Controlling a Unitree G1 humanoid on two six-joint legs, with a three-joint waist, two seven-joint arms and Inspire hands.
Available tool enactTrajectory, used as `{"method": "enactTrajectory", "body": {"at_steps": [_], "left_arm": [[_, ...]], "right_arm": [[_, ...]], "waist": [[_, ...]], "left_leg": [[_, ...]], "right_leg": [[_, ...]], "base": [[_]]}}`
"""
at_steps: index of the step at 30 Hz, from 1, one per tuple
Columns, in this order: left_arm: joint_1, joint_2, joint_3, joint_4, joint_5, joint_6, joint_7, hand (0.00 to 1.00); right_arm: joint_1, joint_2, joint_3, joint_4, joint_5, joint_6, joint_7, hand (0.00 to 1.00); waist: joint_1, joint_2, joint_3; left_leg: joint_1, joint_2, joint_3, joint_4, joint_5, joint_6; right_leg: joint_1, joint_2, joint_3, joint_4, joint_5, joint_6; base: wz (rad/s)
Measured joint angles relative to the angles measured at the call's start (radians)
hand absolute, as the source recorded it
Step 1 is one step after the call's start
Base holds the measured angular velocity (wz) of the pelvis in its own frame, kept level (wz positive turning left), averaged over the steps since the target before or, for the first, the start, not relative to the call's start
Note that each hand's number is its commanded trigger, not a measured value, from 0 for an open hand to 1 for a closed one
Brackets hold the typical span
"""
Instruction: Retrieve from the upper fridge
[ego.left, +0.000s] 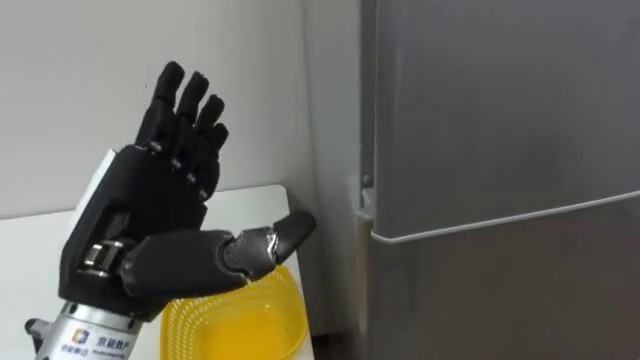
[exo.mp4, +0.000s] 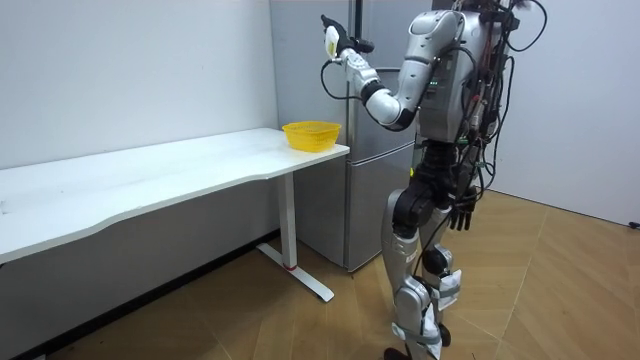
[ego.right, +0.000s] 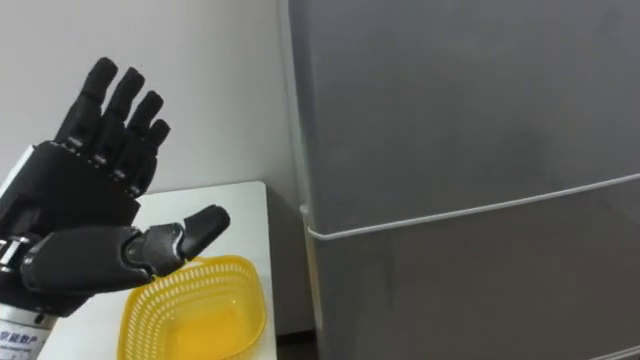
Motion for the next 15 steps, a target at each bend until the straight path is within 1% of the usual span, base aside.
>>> {"method": "enactTrajectory", "body": {"at_steps": [3,4,6,10,13,15], "left_arm": [[-0.008,0.001,-0.032,0.0,0.001,0.006,-0.02,0.0],[-0.009,0.004,-0.044,0.0,0.001,0.007,-0.026,0.0],[-0.009,0.006,-0.057,0.0,0.001,0.017,-0.053,0.0],[-0.011,0.008,-0.078,0.0,0.001,0.027,-0.086,0.0],[-0.012,0.021,-0.095,0.0,0.001,0.037,-0.107,0.0],[-0.013,0.031,-0.1,0.0,0.002,0.043,-0.116,0.0]], "right_arm": [[-0.013,0.0,0.01,0.009,-0.004,0.011,0.004,0.0],[-0.022,0.0,0.01,0.018,-0.01,0.014,0.004,0.0],[-0.04,0.0,0.01,0.035,-0.016,0.021,0.009,0.0],[-0.048,-0.005,0.01,0.036,-0.016,0.021,0.028,0.0],[-0.045,-0.006,0.01,0.036,-0.015,0.023,0.039,0.0],[-0.047,-0.011,0.011,0.036,-0.015,0.034,0.043,0.0]], "waist": [[-0.005,-0.001,0.0014],[-0.01,-0.005,0.0042],[-0.02,-0.005,0.0055],[-0.026,-0.003,0.0039],[-0.027,-0.003,0.0036],[-0.027,-0.002,0.0033]], "left_leg": [[0.0,0.0,0.002,0.0,0.0,0.0],[-0.001,0.0,0.003,0.0,0.0,0.0],[-0.003,0.0,0.012,0.0,0.0,0.0],[-0.014,0.001,0.025,0.001,0.0,0.0],[-0.017,0.002,0.028,0.001,0.0,0.0],[-0.017,0.003,0.035,0.001,0.0,0.0]], "right_leg": [[0.001,0.0,0.003,0.0,0.0,0.0],[0.001,0.0,0.004,0.0,0.0,0.0],[-0.001,0.0,0.009,-0.002,0.0,0.0],[-0.017,0.001,0.017,0.0,0.0,0.0],[-0.021,0.002,0.017,0.0,0.0,0.0],[-0.022,0.002,0.018,0.0,0.0,0.0]], "base": [[0.0],[0.0],[-0.05],[-0.09],[-0.02],[-0.07]]}}
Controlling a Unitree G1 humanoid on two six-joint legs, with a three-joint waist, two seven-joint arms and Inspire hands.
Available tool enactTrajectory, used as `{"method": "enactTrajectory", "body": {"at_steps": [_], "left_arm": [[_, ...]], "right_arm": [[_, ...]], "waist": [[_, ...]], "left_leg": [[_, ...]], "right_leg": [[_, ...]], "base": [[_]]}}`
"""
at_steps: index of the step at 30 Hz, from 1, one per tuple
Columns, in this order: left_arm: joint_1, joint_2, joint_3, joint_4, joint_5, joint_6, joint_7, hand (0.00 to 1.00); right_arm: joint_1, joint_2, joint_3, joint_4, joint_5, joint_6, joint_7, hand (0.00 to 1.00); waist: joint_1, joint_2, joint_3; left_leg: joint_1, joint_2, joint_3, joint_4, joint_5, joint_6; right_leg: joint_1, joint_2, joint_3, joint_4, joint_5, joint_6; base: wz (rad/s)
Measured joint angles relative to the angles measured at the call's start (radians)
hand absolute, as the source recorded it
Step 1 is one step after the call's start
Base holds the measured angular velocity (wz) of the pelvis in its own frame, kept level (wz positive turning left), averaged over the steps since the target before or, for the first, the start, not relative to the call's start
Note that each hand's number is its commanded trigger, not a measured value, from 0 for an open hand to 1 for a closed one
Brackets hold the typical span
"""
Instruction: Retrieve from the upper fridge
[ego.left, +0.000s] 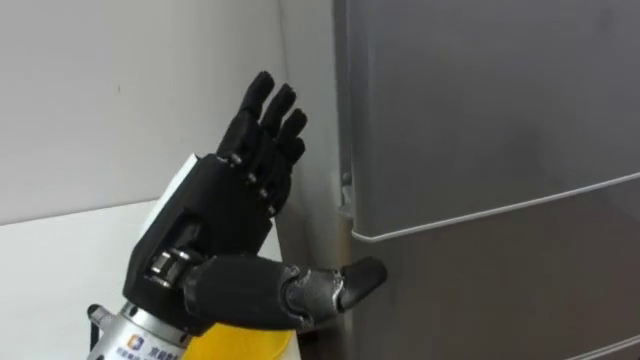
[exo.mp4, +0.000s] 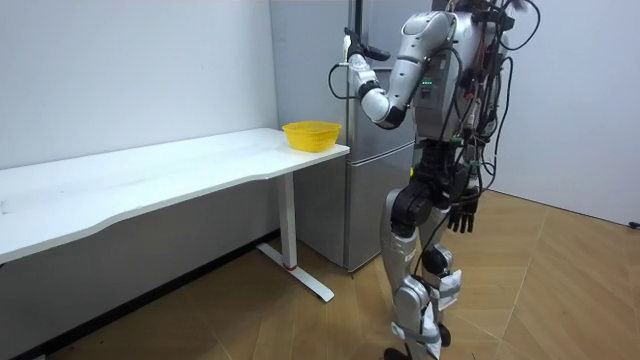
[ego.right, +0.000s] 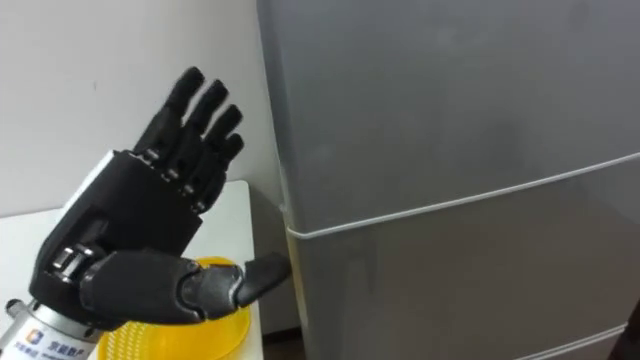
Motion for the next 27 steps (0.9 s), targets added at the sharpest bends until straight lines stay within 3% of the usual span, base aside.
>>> {"method": "enactTrajectory", "body": {"at_steps": [10,15,27], "left_arm": [[-0.011,0.012,-0.041,0.0,-0.001,0.006,-0.038,0.0],[-0.016,0.015,-0.083,0.001,-0.003,0.007,-0.068,0.0],[-0.016,0.013,-0.101,0.036,-0.003,0.008,-0.091,0.0]], "right_arm": [[-0.023,-0.011,0.044,0.02,0.0,0.001,0.009,0.0],[-0.037,-0.011,0.081,0.022,0.002,0.002,0.01,0.0],[-0.038,-0.011,0.117,0.021,0.001,0.011,0.043,0.0]], "waist": [[-0.001,-0.01,0.0068],[-0.004,-0.01,0.0067],[-0.007,-0.009,0.0072]], "left_leg": [[0.0,0.001,0.005,0.0,0.0,0.0],[0.0,0.001,0.005,0.0,0.0,0.0],[0.0,0.0,0.004,0.0,0.0,0.0]], "right_leg": [[-0.005,-0.001,0.01,0.0,0.0,0.0],[-0.006,-0.002,0.005,0.0,0.0,0.0],[-0.001,-0.003,0.0,0.001,0.0,0.0]], "base": [[0.0],[0.01],[0.02]]}}
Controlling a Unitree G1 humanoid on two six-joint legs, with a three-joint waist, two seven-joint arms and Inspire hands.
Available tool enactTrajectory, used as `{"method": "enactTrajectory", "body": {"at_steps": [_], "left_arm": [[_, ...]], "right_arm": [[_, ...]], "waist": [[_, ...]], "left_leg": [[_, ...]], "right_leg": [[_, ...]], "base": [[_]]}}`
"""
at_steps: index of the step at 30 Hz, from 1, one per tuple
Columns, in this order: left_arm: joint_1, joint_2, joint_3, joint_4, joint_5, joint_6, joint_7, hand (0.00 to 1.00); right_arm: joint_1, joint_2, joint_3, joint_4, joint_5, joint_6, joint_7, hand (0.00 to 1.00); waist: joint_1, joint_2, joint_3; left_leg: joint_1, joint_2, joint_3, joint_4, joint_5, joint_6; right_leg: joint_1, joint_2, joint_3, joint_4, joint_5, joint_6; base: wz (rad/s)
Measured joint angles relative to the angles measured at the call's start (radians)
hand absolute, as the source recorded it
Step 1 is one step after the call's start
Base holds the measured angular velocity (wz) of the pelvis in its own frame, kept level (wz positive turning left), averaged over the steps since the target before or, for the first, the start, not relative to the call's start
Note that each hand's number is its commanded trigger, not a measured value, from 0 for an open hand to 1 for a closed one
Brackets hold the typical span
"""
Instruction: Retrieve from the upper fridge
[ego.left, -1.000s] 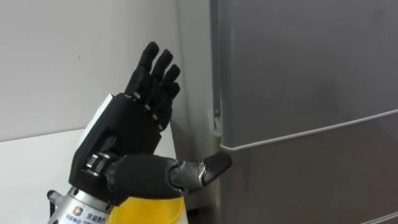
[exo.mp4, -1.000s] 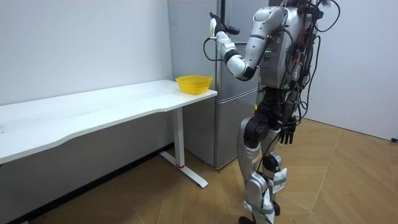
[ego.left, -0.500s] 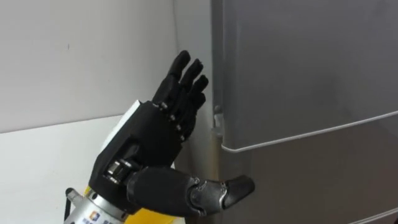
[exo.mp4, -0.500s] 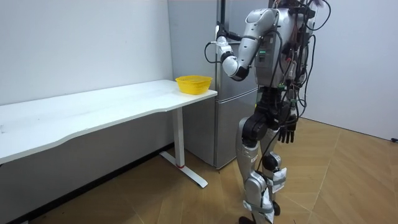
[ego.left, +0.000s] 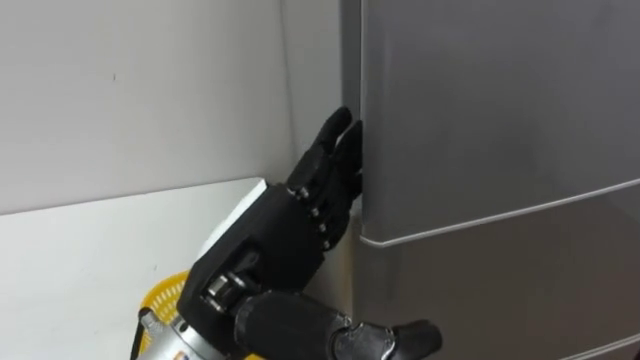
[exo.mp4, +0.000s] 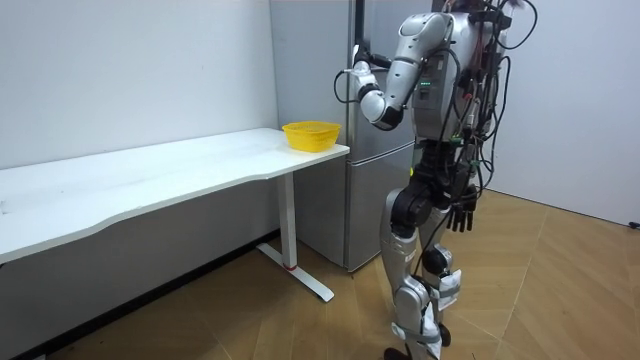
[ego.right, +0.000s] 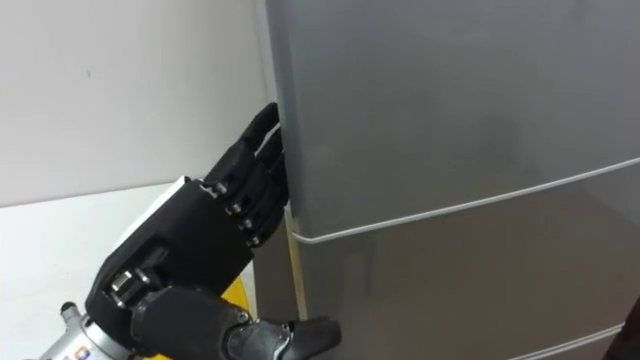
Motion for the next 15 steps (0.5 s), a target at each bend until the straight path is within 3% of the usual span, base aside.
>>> {"method": "enactTrajectory", "body": {"at_steps": [1,2,4,8,10,12,15], "left_arm": [[0.0,0.0,0.0,0.001,0.0,0.0,-0.002,0.0],[0.0,0.0,-0.001,0.002,0.0,0.0,-0.003,0.19],[0.0,0.001,-0.001,0.003,0.0,0.0,-0.003,1.0],[0.0,0.001,0.0,0.004,0.0,0.0,0.002,1.0],[0.0,0.002,0.016,0.01,0.0,0.0,0.019,0.42],[-0.002,0.002,0.033,0.02,-0.001,-0.002,0.038,0.0],[-0.008,0.012,0.022,0.02,-0.022,-0.002,0.036,0.0]], "right_arm": [[0.0,0.0,0.0,0.0,0.0,0.0,0.003,0.0],[0.0,0.0,0.0,0.0,0.0,0.002,0.006,0.0],[-0.001,0.0,0.0,-0.001,-0.001,0.01,0.008,0.0],[-0.001,0.0,0.0,-0.001,0.0,0.019,0.007,0.0],[-0.001,0.0,0.0,-0.001,-0.001,0.019,0.006,0.0],[-0.002,0.0,0.0,-0.003,0.0,0.019,0.006,0.0],[-0.005,-0.001,-0.001,-0.004,0.0,0.019,0.007,0.0]], "waist": [[0.0,0.001,-0.0002],[-0.001,0.001,-0.0002],[-0.002,0.004,0.0002],[-0.002,0.007,0.0005],[-0.002,0.007,0.0006],[-0.002,0.007,0.0003],[-0.003,0.01,-0.0014]], "left_leg": [[0.0,0.0,0.0,0.0,0.0,0.0],[0.0,0.0,0.0,0.0,0.0,0.0],[0.0,0.0,0.0,0.0,0.0,0.0],[-0.001,-0.001,0.0,0.0,0.0,0.0],[-0.001,-0.001,0.0,0.0,0.0,0.0],[-0.002,-0.001,0.0,0.0,0.0,0.0],[-0.002,0.0,0.0,0.0,0.0,0.0]], "right_leg": [[0.0,0.0,0.0,0.0,0.0,0.0],[0.0,0.0,0.0,0.0,0.0,0.0],[0.0,0.0,0.0,0.001,0.0,0.0],[0.0,0.0,0.0,-0.001,0.0,0.0],[0.0,0.0,-0.001,-0.001,0.0,0.0],[0.0,-0.001,-0.001,-0.001,0.0,0.0],[0.0,-0.001,0.001,-0.001,0.0,0.0]], "base": [[0.0],[0.0],[0.0],[0.0],[0.0],[0.0],[0.0]]}}
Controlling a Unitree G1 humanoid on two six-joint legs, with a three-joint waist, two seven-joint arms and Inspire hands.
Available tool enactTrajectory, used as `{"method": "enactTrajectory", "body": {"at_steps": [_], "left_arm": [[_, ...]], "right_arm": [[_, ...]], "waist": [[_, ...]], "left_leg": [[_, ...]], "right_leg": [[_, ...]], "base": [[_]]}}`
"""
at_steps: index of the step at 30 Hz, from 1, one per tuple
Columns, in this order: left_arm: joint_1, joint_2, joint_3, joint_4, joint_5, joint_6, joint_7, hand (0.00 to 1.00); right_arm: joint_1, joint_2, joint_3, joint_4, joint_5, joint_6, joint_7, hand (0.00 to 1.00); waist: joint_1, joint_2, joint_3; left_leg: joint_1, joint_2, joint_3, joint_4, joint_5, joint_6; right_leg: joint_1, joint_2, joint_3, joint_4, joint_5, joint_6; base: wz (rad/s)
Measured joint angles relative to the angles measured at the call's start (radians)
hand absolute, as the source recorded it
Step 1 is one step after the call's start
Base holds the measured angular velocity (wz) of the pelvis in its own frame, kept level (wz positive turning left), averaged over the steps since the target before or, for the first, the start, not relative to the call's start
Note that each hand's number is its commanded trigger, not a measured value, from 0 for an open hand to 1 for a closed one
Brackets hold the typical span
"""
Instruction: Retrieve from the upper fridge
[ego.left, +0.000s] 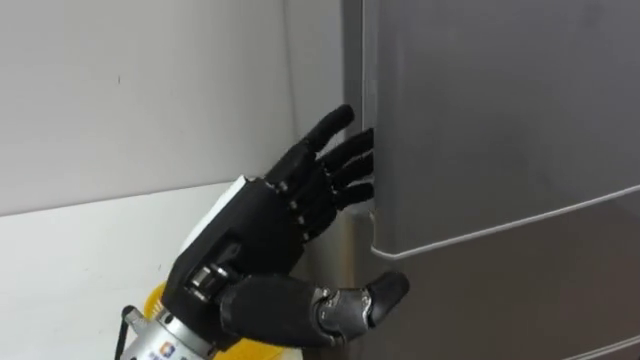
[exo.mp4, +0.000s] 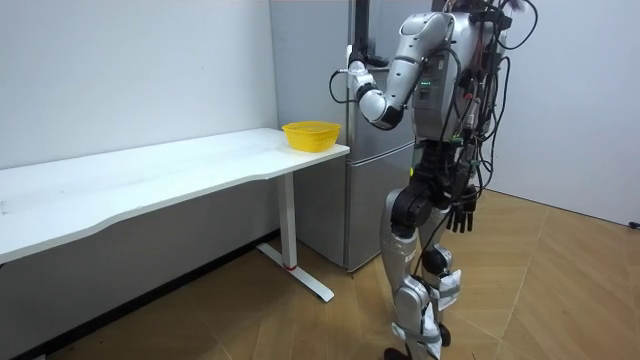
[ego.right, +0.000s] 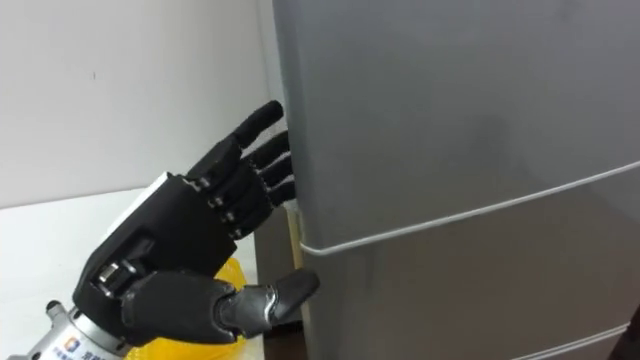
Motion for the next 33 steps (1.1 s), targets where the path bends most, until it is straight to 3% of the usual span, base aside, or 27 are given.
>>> {"method": "enactTrajectory", "body": {"at_steps": [9,19,33], "left_arm": [[-0.008,-0.002,-0.032,-0.001,-0.077,0.0,-0.004,0.0],[-0.02,0.03,-0.097,0.003,-0.082,0.021,-0.051,0.0],[-0.031,0.039,-0.134,0.003,-0.077,0.042,-0.098,0.0]], "right_arm": [[-0.006,-0.001,0.0,-0.007,0.001,0.0,0.001,0.0],[-0.005,-0.001,0.0,-0.004,0.0,0.0,0.001,0.0],[-0.005,-0.01,0.0,-0.014,0.0,0.0,-0.001,0.0]], "waist": [[-0.016,0.013,-0.0019],[-0.036,0.009,0.0034],[-0.042,0.013,0.0002]], "left_leg": [[0.004,0.0,0.0,0.0,0.0,0.0],[0.004,-0.001,0.001,0.0,0.0,0.0],[0.003,0.0,0.012,0.001,0.0,0.0]], "right_leg": [[0.007,0.001,0.004,0.0,0.0,0.0],[0.004,0.002,0.011,-0.001,0.0,0.0],[-0.011,0.006,0.035,0.002,0.0,0.0]], "base": [[-0.01],[0.0],[-0.05]]}}
